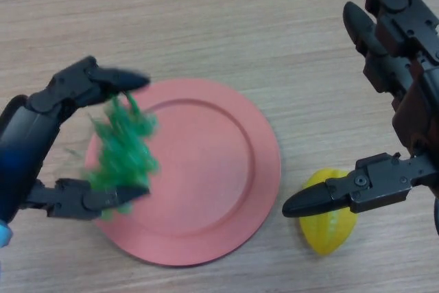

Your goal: Pick up the green grapes and place it on the plate

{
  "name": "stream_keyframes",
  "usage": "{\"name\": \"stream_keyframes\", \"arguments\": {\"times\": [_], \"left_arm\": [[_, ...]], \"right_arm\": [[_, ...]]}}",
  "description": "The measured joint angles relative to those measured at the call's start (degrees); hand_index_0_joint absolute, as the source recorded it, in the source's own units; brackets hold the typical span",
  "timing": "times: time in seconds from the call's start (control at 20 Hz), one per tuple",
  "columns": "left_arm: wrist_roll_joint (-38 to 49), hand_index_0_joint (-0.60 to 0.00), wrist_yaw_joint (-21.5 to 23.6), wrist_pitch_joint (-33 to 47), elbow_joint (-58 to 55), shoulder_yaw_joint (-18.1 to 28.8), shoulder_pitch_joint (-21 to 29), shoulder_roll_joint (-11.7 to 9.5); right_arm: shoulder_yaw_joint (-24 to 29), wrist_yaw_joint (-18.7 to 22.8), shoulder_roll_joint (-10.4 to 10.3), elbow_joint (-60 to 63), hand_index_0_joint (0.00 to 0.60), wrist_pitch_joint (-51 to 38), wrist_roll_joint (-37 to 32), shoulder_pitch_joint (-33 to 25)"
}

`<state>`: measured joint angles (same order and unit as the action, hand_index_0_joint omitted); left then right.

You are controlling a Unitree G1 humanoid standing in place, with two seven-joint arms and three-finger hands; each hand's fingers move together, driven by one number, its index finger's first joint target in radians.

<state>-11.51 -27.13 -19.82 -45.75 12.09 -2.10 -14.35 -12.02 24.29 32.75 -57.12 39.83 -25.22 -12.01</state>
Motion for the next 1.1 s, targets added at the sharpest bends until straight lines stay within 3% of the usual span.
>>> {"name": "stream_keyframes", "arguments": {"times": [0.25, 0.45, 0.55, 0.7, 0.8, 0.95, 1.1], "left_arm": [[3.4, 0.000, 0.0, -2.7, -1.6, 1.6, 2.3, -1.1], [12.9, 0.000, 4.7, -5.5, -2.7, 5.7, 5.5, -2.6], [19.4, 0.000, 7.3, -6.4, -2.7, 7.7, 5.6, -2.5], [39.0, 0.000, 12.6, -13.2, -5.1, 13.5, 5.3, -2.2], [49.7, 0.000, 14.8, -13.8, -5.5, 15.8, 4.1, -3.2], [50.4, 0.000, 14.8, -13.1, -4.9, 15.8, 0.5, -3.5], [50.3, 0.000, 15.1, -10.7, -2.9, 15.8, 0.0, -3.5]], "right_arm": [[-0.2, 0.4, 0.2, 0.0, 0.000, -0.8, 0.0, 0.0], [-0.2, 0.8, 1.2, 0.0, 0.000, -0.8, -2.3, 0.0], [-0.1, 0.8, 1.7, 0.0, 0.000, -0.8, -2.2, 0.1], [0.8, 0.9, 2.5, 0.0, 0.000, -1.9, -4.3, 0.2], [1.0, 0.9, 2.6, 0.0, 0.000, -3.9, -4.3, 0.3], [2.3, 1.0, 4.1, 0.0, 0.000, -5.2, -5.7, 0.7], [3.2, 1.5, 4.1, 0.0, 0.000, -5.2, -5.9, 0.7]]}}
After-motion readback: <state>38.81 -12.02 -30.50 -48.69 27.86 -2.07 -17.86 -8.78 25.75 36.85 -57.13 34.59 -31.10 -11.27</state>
